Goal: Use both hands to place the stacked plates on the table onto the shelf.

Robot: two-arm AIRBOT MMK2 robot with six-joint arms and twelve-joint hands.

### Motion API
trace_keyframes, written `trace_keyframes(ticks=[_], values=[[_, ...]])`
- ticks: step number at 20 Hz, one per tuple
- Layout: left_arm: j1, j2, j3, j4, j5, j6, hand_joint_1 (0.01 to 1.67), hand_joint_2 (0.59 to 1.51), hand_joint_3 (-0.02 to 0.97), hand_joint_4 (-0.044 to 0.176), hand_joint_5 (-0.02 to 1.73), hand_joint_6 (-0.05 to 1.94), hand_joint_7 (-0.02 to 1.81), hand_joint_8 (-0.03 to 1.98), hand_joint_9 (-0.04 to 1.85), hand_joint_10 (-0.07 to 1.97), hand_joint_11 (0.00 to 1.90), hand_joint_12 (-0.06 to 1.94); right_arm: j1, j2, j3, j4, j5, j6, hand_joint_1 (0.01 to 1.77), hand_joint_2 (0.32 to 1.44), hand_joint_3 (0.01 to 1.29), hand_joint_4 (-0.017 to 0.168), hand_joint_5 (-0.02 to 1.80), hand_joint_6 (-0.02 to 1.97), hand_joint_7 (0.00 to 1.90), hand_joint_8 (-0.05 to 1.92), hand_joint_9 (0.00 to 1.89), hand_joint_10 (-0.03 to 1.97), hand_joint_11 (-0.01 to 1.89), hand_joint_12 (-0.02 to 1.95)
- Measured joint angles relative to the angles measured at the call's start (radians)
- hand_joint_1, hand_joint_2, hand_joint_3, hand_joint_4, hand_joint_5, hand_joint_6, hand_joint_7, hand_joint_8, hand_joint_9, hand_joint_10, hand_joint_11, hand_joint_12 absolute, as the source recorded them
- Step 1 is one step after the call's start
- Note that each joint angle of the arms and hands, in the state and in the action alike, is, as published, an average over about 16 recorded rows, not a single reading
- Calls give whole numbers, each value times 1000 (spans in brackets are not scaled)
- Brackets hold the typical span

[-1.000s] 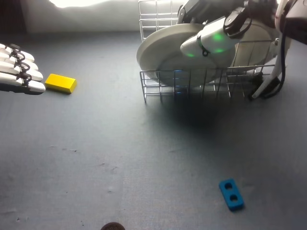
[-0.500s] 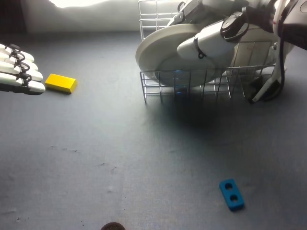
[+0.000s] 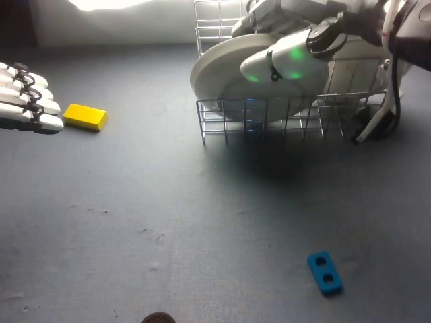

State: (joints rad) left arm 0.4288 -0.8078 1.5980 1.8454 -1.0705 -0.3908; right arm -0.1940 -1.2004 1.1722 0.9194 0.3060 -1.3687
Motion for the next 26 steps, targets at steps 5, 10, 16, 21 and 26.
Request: trace_keyframes(ticks=[5,10,16,21,26], values=[[0,-2,-3,0,0,1,13,1100,15,2,20,13,17,-3,22,3,15,-6,20,5,-1,-109,8,-8,938,1086,16,-1,622,46,718,9,721,15,204,1260],[0,-5,-15,1,1,12,13,1099,15,2,20,13,17,-2,22,3,15,-6,51,26,-13,-289,24,-20,923,1083,16,-1,556,28,646,9,650,15,123,1258],[0,-9,-49,13,-9,39,13,1096,15,2,20,13,17,-2,22,4,16,-8,77,77,-57,-559,36,-38,919,1075,16,2,514,29,612,9,615,15,76,1247],[-1,-8,-90,23,-25,68,14,1095,15,2,20,13,16,-2,22,4,16,-9,78,145,-109,-803,49,-1,909,1080,16,3,499,29,599,9,605,15,64,1249],[-3,-4,-118,33,-46,92,14,1094,15,2,20,12,15,-2,21,3,17,-10,52,218,-155,-1083,102,148,897,1083,17,4,501,29,600,9,607,15,66,1259]])
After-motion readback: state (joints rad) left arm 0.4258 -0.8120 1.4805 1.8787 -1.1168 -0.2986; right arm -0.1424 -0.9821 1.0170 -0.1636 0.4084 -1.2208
